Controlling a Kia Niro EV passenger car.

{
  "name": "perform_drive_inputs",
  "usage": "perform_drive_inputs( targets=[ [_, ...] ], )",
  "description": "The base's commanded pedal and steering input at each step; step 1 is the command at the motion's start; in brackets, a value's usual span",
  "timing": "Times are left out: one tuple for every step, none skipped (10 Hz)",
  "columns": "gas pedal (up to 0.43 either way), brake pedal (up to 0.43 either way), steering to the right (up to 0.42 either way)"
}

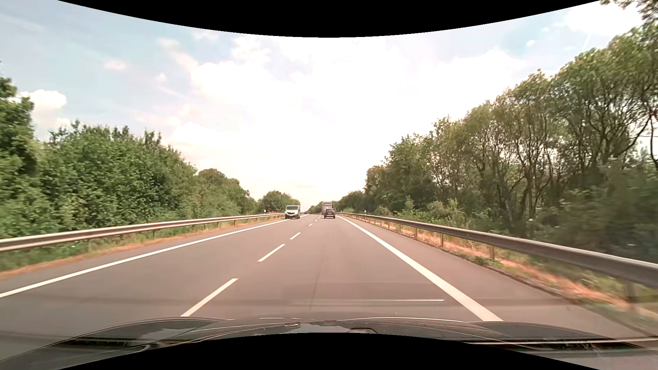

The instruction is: Follow the waypoints while adhering to traffic rules and regulations

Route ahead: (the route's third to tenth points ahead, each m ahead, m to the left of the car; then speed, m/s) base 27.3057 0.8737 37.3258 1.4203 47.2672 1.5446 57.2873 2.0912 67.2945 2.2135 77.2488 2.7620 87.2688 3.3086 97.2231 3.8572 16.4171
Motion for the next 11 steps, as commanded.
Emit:
perform_drive_inputs(
  targets=[
    [0.169, 0.0, -0.001],
    [0.157, 0.0, -0.001],
    [0.157, 0.0, -0.001],
    [0.157, 0.0, -0.001],
    [0.157, 0.0, -0.001],
    [0.157, 0.0, -0.001],
    [0.157, 0.0, -0.001],
    [0.157, 0.0, -0.001],
    [0.157, 0.0, -0.001],
    [0.157, 0.0, -0.002],
    [0.157, 0.0, -0.002]
  ],
)
